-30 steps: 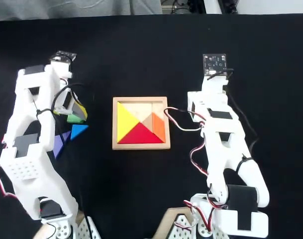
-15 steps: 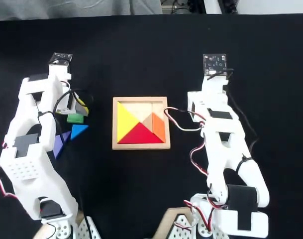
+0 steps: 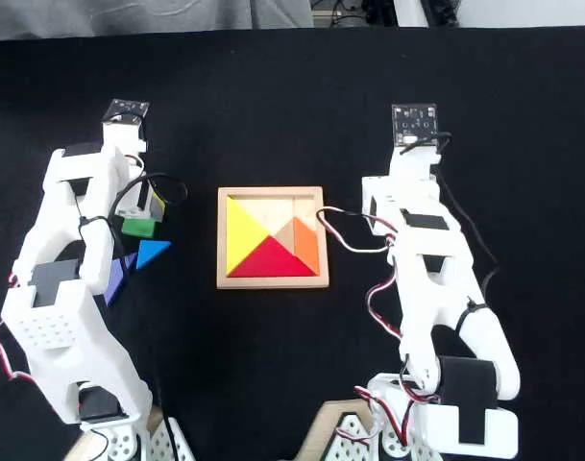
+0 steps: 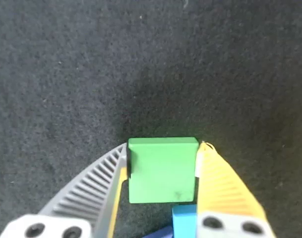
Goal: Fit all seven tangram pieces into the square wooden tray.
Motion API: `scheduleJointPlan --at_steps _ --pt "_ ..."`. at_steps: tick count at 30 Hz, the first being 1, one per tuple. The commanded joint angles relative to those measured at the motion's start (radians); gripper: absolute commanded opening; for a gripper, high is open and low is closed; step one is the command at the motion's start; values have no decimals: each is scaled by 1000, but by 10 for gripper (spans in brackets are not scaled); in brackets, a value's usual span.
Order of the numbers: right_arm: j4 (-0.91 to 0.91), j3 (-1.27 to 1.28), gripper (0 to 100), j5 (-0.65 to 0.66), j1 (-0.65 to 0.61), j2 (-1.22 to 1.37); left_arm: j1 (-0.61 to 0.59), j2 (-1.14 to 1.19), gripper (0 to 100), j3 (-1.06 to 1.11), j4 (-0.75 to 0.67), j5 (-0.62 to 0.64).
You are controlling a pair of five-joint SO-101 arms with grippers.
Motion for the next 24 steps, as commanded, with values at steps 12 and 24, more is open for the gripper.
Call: scheduleJointPlan --at_steps 12,24 --pt "-18 -31 15 6 3 4 268 -43 134 -478 532 -3" --pt "-21 -33 12 -2 57 -4 559 -12 137 -446 388 -3"
